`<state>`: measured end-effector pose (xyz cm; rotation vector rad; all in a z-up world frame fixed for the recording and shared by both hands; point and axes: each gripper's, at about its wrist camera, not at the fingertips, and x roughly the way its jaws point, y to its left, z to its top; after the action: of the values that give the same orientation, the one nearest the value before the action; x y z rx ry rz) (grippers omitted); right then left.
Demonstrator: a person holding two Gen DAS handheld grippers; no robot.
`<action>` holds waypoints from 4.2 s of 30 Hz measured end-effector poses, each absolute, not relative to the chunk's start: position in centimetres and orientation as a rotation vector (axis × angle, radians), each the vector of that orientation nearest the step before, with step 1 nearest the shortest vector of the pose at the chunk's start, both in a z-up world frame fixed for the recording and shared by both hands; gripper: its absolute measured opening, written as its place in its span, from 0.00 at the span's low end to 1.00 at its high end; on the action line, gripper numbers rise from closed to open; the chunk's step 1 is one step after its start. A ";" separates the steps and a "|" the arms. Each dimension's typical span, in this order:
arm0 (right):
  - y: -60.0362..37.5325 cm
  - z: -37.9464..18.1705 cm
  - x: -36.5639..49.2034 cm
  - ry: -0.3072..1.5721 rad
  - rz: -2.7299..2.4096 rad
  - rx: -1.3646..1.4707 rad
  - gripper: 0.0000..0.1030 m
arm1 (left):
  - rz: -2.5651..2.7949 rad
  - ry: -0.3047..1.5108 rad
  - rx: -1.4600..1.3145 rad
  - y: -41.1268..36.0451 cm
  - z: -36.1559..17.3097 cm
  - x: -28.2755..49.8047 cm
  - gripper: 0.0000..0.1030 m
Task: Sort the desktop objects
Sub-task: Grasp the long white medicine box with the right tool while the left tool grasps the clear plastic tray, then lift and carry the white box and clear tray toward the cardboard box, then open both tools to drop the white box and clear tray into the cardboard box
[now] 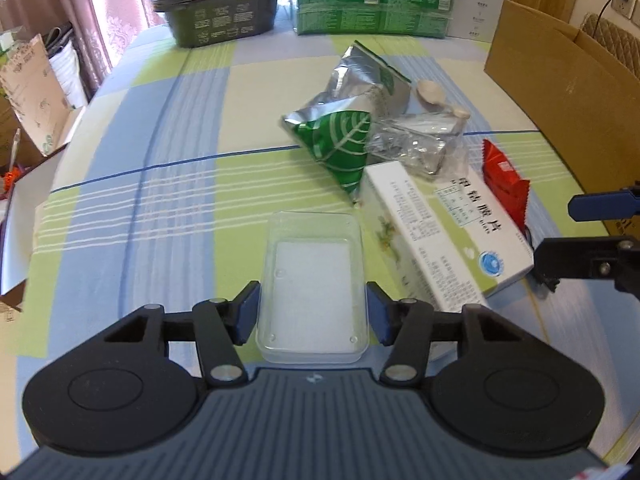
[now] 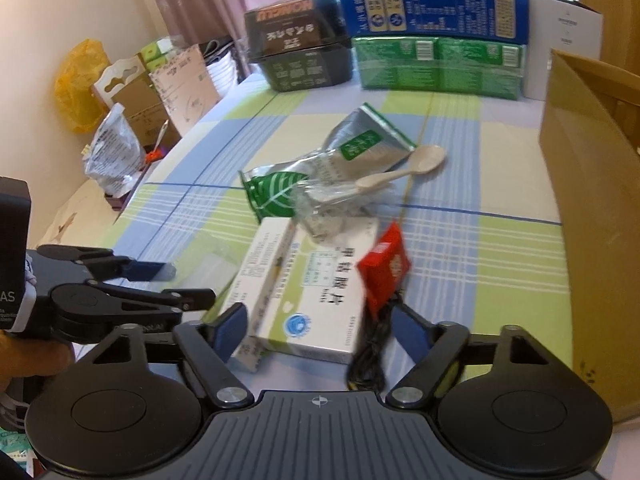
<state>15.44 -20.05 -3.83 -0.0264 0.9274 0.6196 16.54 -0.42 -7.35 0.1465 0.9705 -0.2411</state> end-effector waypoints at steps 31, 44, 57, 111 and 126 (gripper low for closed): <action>-9.8 -8.2 17.7 1.002 0.667 -0.175 0.22 | -0.153 0.966 0.093 5.6 -7.7 14.5 0.50; -15.5 -6.2 11.0 1.044 0.697 -0.202 0.22 | -0.214 1.003 0.089 3.6 -6.7 11.6 0.49; -17.3 -6.7 10.2 1.055 0.677 -0.197 0.23 | -0.253 1.013 0.113 1.4 -7.2 9.6 0.54; -34.8 9.7 9.3 0.713 0.439 -0.109 0.22 | -0.417 0.787 0.198 -15.7 7.4 5.9 0.50; -46.5 10.8 14.5 0.712 0.277 -0.060 0.22 | -0.563 0.762 0.183 -28.7 9.0 9.8 0.50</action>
<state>14.49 -46.47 10.84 -0.0604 0.7121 0.2766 9.83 -28.66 9.01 0.1835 0.7623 -0.5631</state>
